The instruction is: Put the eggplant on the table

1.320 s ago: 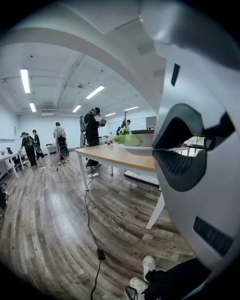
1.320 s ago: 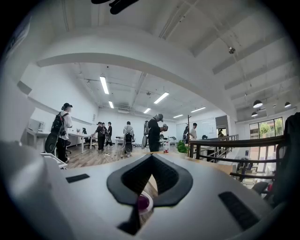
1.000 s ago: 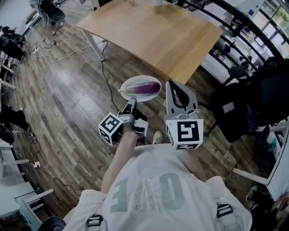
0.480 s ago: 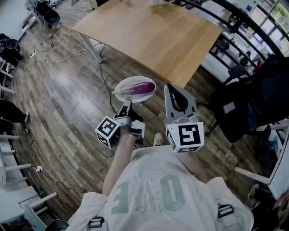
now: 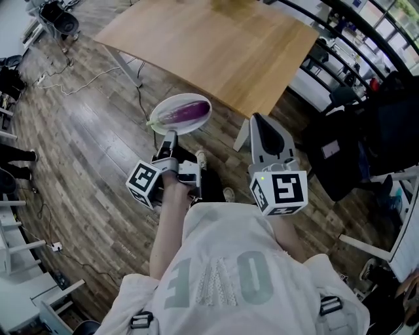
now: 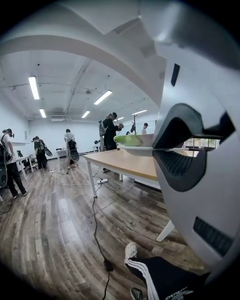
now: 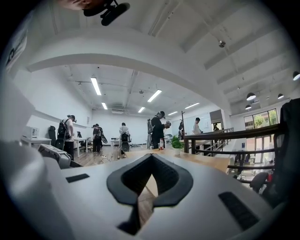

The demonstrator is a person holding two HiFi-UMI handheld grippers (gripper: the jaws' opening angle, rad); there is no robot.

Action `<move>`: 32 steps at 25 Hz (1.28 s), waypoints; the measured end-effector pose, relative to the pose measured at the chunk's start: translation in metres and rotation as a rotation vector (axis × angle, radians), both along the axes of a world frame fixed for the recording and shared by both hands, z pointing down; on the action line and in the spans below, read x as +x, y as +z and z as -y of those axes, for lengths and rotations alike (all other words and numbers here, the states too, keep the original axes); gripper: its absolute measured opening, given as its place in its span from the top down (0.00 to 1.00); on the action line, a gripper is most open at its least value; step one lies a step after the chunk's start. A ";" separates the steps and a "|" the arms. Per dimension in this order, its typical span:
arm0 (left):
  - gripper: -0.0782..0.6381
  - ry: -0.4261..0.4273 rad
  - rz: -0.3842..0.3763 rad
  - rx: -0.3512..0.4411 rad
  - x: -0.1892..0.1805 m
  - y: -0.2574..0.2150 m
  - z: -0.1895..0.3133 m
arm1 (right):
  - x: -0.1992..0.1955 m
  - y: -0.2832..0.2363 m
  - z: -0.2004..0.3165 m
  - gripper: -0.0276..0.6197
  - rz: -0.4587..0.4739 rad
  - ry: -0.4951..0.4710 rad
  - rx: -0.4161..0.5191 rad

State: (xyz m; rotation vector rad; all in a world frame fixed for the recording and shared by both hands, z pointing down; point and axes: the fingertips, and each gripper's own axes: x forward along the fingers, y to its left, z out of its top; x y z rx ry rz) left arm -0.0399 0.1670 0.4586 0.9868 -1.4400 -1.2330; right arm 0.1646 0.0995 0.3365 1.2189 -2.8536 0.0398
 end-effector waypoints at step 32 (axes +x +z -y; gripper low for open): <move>0.87 0.112 0.102 0.051 -0.170 -0.053 0.214 | -0.191 -0.019 0.196 0.93 -0.030 0.024 0.013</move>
